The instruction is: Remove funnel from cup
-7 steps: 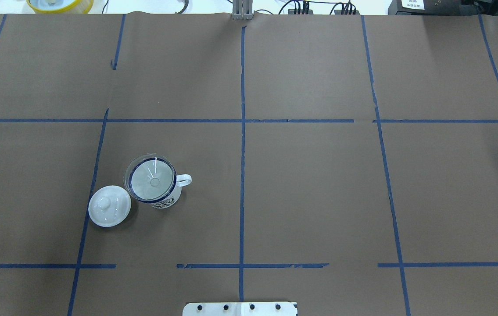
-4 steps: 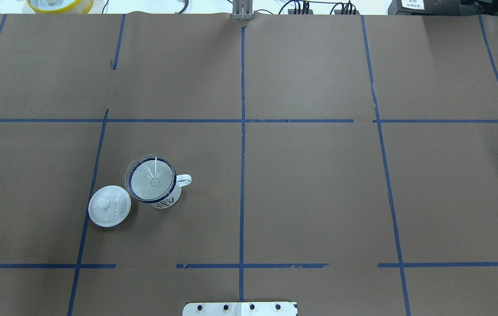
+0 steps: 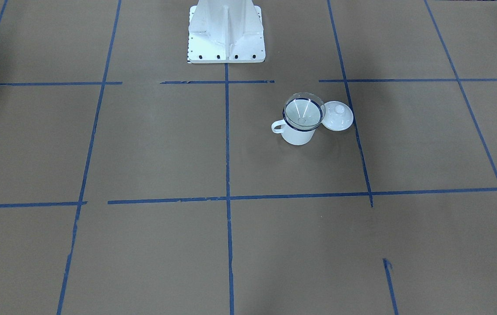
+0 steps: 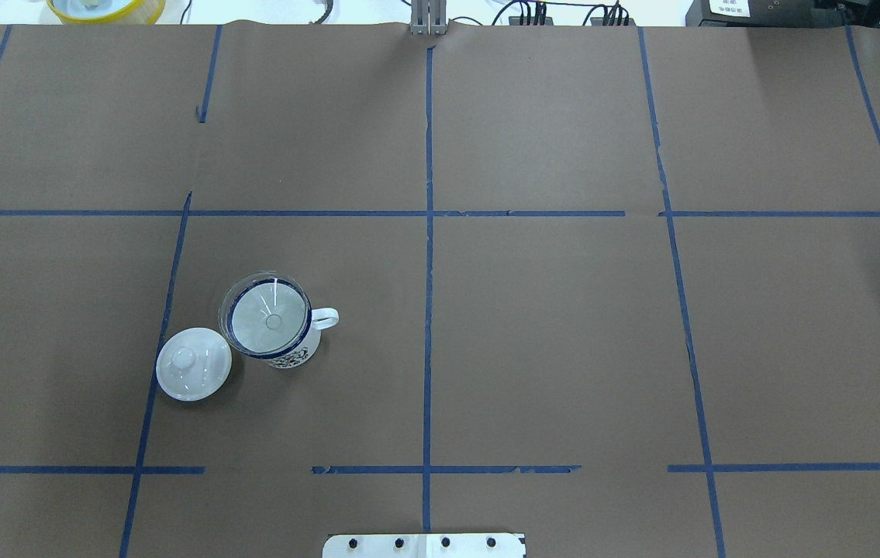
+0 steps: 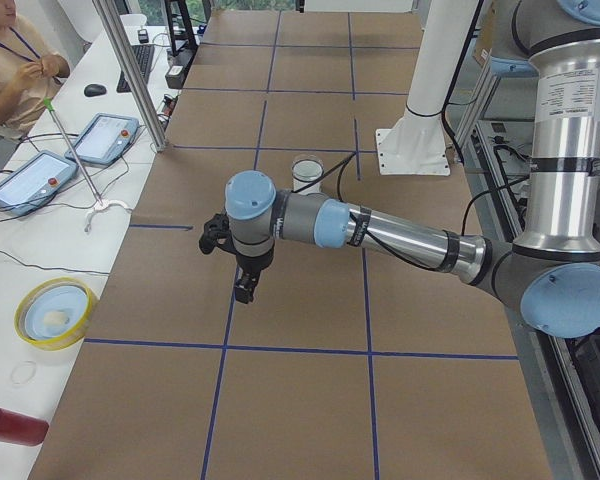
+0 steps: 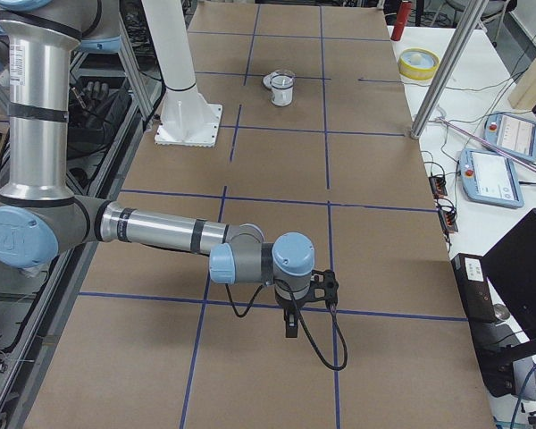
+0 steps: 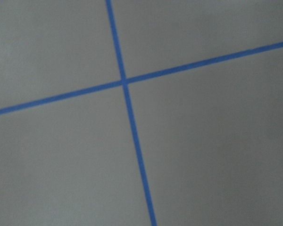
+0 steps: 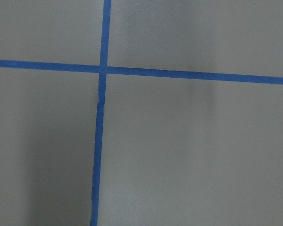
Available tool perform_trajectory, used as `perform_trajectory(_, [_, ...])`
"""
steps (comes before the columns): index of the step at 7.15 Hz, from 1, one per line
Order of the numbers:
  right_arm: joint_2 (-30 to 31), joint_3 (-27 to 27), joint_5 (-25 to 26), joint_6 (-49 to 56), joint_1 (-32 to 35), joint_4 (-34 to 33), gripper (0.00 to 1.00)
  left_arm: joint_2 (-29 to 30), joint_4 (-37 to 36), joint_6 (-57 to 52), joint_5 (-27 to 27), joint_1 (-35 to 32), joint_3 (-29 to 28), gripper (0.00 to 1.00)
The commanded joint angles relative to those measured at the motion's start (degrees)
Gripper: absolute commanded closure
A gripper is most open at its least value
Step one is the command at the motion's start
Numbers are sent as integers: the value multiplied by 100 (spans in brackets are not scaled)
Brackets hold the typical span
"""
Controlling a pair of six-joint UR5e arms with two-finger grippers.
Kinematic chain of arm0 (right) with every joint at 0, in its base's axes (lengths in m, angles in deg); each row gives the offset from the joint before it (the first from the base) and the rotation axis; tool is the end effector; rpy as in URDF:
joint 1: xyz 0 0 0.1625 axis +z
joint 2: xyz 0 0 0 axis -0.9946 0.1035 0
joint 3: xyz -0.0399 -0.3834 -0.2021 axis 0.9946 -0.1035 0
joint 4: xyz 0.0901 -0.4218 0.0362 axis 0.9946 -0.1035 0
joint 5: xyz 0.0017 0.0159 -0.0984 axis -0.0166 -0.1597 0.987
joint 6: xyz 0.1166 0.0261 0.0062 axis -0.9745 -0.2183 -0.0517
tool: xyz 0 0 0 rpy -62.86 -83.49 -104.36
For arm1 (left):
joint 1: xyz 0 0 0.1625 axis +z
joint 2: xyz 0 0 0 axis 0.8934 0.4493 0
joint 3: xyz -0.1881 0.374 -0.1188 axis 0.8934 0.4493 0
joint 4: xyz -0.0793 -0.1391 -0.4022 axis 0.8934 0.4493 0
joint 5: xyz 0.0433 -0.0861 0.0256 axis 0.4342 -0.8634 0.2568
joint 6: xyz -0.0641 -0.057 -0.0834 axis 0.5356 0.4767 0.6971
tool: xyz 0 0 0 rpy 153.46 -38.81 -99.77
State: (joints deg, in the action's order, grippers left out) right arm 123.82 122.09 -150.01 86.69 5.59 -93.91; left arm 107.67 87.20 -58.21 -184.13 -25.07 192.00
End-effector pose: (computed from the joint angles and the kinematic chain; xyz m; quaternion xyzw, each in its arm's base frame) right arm 0.0516 -0.4677 0.7274 0.0273 -0.3520 -0.0110 0.9356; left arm -0.0296 -0.5224 0.5330 0.1184 0.3982 0.1198 0.9017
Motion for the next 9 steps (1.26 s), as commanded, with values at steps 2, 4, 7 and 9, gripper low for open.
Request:
perform_trajectory(2, [0, 0, 0, 0, 0, 0, 0, 556, 793, 913, -228, 22, -238, 0])
perform_trajectory(4, [0, 0, 0, 0, 0, 0, 0, 555, 1376, 1035, -371, 66, -241, 0])
perform_trajectory(7, [0, 0, 0, 0, 0, 0, 0, 940, 1378, 3864, 615, 1958, 451, 0])
perform_trajectory(9, [0, 0, 0, 0, 0, 0, 0, 1413, 1203, 5783, 1491, 3181, 840, 0])
